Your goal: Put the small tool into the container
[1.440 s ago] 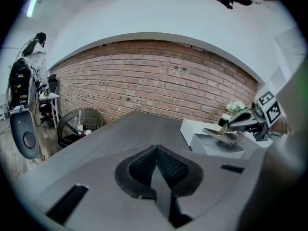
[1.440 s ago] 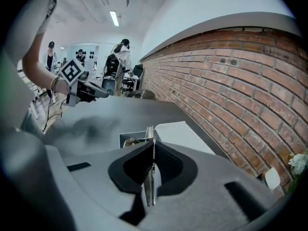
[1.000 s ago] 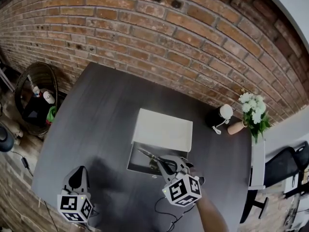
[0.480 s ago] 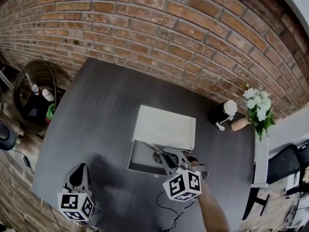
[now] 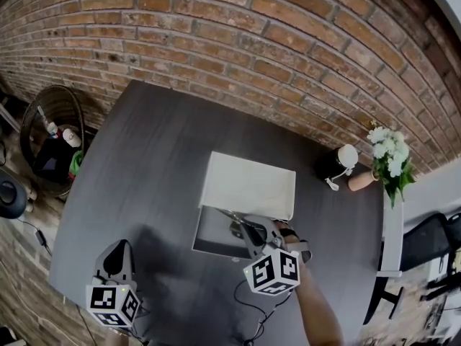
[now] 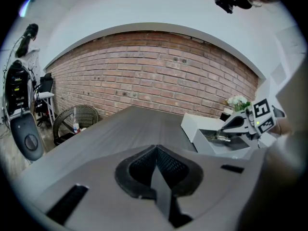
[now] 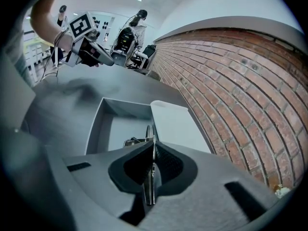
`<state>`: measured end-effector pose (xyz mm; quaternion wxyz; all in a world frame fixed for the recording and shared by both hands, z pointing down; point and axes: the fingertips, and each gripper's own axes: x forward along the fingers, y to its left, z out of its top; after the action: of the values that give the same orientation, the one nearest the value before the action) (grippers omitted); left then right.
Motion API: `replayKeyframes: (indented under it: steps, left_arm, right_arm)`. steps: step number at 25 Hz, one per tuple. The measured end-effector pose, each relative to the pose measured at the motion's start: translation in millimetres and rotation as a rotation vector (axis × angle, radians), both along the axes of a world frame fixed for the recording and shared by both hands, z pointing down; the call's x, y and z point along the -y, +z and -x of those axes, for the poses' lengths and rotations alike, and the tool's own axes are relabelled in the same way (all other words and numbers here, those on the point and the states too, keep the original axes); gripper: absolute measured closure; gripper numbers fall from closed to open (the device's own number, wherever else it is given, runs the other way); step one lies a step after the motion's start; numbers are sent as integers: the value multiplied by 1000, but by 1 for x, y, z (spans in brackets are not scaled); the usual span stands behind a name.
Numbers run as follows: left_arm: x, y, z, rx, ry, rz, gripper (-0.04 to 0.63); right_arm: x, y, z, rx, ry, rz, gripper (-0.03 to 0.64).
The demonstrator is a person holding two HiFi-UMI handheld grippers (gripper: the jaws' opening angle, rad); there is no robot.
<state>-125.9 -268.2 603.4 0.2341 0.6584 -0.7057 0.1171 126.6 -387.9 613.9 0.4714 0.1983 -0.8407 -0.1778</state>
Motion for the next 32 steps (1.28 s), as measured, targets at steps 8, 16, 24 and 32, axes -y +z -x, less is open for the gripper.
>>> replayKeyframes:
  steps: [8, 16, 24, 32]
  left_arm:
    - [0, 2, -3, -6, 8, 1, 591]
    - [3, -13, -7, -22, -6, 28, 591]
    - [-5, -9, -8, -21, 0, 22, 591]
    - [-18, -2, -2, -8, 0, 7, 591]
  right_arm:
    - [1, 7, -5, 8, 19, 6, 606]
    - [-4, 10, -5, 15, 38, 66, 598]
    - [-12, 15, -5, 29, 59, 154, 574]
    - [-25, 27, -10, 8, 66, 239, 540]
